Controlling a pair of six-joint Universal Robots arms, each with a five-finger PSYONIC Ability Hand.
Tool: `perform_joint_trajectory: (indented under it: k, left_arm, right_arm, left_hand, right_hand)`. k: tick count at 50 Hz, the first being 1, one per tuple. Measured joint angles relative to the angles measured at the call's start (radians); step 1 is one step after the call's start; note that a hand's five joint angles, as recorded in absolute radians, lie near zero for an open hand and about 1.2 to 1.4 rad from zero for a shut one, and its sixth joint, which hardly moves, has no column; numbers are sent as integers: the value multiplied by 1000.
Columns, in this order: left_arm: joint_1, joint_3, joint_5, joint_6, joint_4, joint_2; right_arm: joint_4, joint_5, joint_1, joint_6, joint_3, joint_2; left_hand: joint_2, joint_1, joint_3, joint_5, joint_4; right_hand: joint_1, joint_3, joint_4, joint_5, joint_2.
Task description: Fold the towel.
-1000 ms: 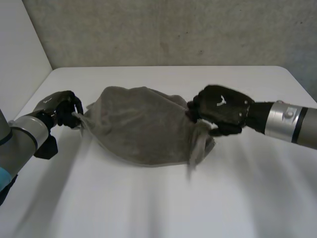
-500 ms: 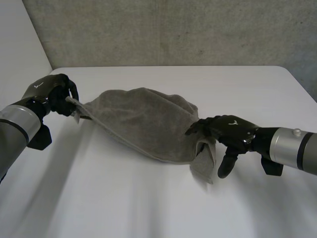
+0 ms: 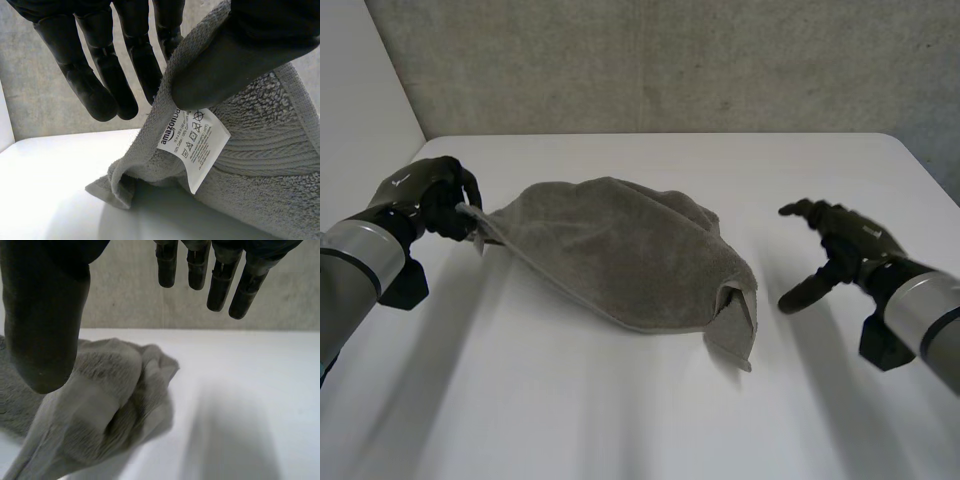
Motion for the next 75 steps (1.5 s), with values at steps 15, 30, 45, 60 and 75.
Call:
perform_joint_trajectory:
  k: [15, 30, 45, 60, 75]
  left_arm:
    - [0, -28, 0, 1, 0, -2]
    - [4, -33, 0, 1, 0, 0]
    - [11, -41, 0, 3, 25, 5]
    - [30, 147, 4, 16, -95, 208]
    - [123, 336, -1, 6, -306, 186]
  right_arm:
    - [-73, 99, 140, 182, 26, 131]
    - [-144, 169, 179, 191, 3, 248]
    - [-187, 174, 134, 147, -51, 198]
    - [288, -161, 31, -589, -628, -14]
    - [756, -185, 33, -1098, -963, 154]
  left_hand:
    - [0, 0, 0, 0, 0]
    - [0, 0, 0, 0, 0]
    - [0, 0, 0, 0, 0]
    - [0, 3, 0, 0, 0]
    - [2, 3, 1, 0, 0]
  right_hand:
    - [0, 0, 0, 0, 0]
    - [532, 521, 500, 525, 525]
    - [1087, 1083, 1081, 1112, 1048]
    - [1094, 1084, 1083, 1112, 1055]
    - [1098, 1084, 1084, 1112, 1055]
